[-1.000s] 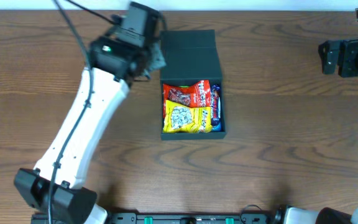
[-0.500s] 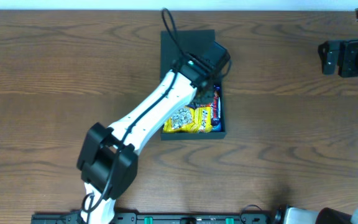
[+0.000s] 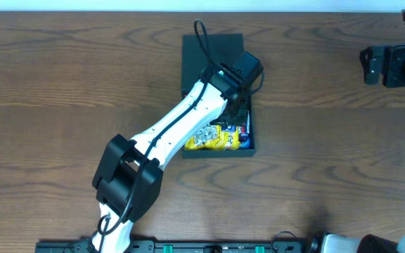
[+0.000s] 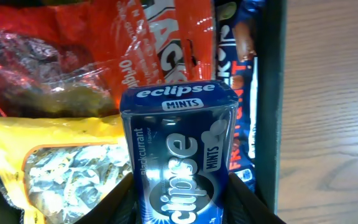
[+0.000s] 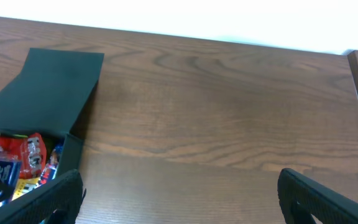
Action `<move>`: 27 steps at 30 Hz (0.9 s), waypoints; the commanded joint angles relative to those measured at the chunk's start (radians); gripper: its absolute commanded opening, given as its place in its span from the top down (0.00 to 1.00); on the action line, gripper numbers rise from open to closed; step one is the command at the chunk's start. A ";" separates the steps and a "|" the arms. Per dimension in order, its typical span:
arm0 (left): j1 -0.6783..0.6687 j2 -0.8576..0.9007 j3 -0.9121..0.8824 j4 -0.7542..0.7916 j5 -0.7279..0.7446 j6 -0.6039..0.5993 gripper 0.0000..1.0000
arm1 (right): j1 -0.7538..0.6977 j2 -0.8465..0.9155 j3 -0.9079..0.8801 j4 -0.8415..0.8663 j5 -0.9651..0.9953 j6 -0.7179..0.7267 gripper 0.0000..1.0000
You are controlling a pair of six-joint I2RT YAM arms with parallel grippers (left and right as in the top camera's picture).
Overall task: Pack container
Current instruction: 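Release the tin and raise left gripper out of the box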
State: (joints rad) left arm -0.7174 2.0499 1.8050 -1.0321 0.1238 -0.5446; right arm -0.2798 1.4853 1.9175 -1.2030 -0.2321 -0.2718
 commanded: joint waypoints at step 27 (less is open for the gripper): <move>0.546 -0.291 0.061 0.037 0.009 0.135 0.31 | 0.016 0.201 -0.003 -0.069 -0.263 0.002 0.01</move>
State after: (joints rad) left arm -0.2390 1.7798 1.8542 -0.9878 0.1284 -0.4431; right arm -0.2771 1.6257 1.9179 -1.2644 -0.4309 -0.2718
